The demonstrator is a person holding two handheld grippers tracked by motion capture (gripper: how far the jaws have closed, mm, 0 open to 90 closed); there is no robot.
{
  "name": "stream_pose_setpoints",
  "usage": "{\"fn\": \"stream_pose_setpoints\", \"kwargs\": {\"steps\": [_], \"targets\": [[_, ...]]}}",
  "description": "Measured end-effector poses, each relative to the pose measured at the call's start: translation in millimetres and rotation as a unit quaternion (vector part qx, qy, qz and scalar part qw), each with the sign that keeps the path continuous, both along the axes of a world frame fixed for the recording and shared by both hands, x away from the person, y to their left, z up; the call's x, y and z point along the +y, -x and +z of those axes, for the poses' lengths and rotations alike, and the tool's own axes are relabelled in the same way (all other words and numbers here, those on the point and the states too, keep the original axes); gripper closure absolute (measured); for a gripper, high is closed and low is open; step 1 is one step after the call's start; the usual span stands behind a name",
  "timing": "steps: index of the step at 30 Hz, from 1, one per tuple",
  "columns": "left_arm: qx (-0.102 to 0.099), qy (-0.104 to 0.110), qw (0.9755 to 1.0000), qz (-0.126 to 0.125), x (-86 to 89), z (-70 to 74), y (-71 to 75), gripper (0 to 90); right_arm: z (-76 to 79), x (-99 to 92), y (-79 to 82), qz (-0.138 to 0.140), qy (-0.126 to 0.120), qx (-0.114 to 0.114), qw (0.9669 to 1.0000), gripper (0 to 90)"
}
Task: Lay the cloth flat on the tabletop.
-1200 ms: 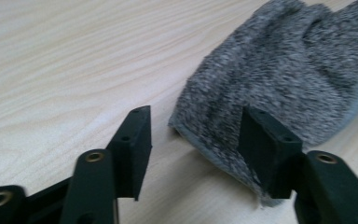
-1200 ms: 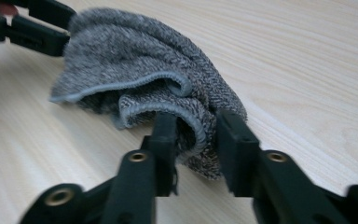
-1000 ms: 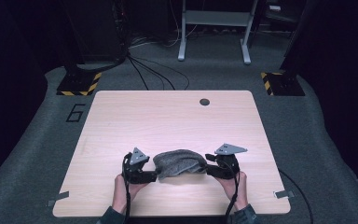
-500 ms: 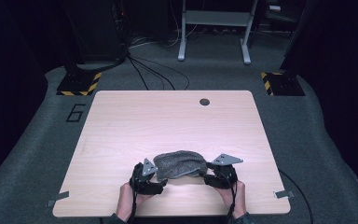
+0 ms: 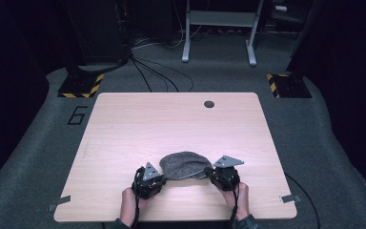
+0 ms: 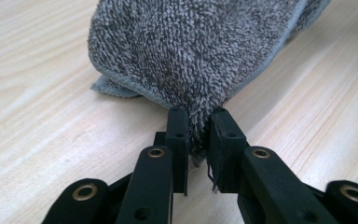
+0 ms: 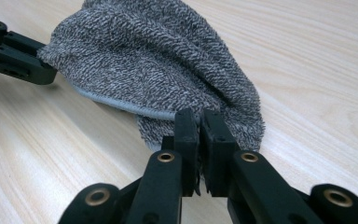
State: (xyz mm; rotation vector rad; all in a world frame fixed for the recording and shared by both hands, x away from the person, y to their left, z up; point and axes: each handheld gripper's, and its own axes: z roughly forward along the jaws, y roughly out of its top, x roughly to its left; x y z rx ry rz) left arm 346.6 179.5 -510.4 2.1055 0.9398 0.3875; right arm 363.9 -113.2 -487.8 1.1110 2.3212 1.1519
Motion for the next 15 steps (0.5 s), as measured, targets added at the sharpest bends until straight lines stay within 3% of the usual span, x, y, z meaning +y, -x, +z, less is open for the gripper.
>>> {"fn": "stream_pose_setpoints", "kwargs": {"steps": [5,11,13,15], "targets": [[-0.016,0.033,0.9993,0.011,9.1,16.8,-1.2,85.4,8.3,-3.4,-2.6,-0.003,-0.014,-0.003,0.9999,85.9],[-0.033,0.042,0.9985,0.010,11.0,40.7,-8.6,86.5,10.3,4.8,-5.6,0.022,-0.009,0.017,0.9996,55.9],[-0.041,0.044,0.9982,0.012,7.7,47.1,-10.4,86.6,11.9,13.5,-0.1,0.028,-0.017,0.024,0.9992,48.0],[-0.044,0.048,0.9978,0.011,4.8,51.4,-11.7,86.6,12.4,24.0,5.0,0.032,-0.010,0.021,0.9992,41.9]]}}
